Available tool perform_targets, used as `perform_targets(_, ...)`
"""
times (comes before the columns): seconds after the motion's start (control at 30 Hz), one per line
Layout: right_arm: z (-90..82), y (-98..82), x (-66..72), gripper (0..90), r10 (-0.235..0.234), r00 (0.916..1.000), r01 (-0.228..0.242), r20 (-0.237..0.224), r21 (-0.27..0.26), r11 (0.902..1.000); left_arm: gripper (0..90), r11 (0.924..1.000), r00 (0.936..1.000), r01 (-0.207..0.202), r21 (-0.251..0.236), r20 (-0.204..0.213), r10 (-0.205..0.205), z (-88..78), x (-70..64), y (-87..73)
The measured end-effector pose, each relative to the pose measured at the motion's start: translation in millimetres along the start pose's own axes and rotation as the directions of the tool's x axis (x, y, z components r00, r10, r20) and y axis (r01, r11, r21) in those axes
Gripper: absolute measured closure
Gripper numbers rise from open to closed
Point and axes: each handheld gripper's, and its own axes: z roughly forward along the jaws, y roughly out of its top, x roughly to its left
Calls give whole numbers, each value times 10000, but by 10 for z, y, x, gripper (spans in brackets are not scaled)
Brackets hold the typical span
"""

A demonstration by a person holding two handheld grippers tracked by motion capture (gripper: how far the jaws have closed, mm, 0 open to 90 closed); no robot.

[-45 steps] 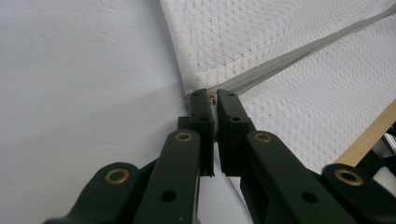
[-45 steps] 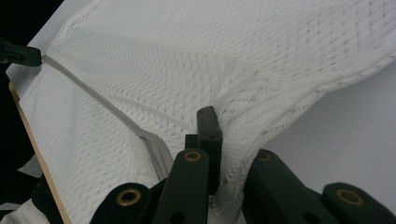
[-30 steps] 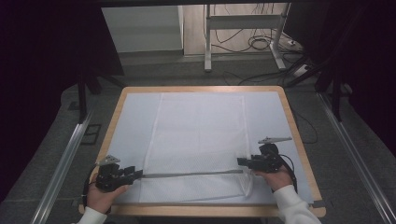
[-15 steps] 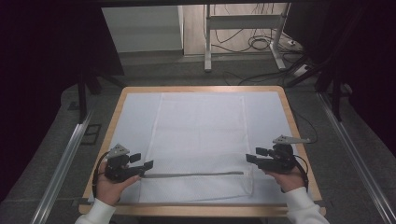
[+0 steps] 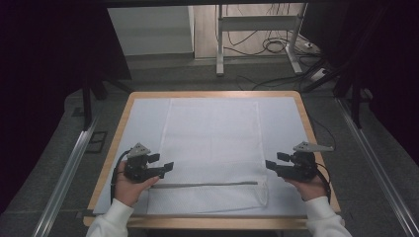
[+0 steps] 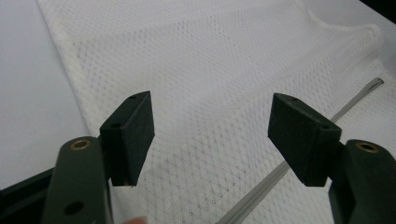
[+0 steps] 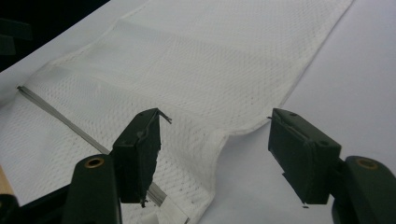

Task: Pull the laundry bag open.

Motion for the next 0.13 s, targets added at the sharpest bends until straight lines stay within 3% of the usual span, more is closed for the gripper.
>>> perform_targets(0.13,14,8,28,307,-143,9999,143,45,-124,9998,310,9999,9999,116,-46,42,-116,-16,25,5)
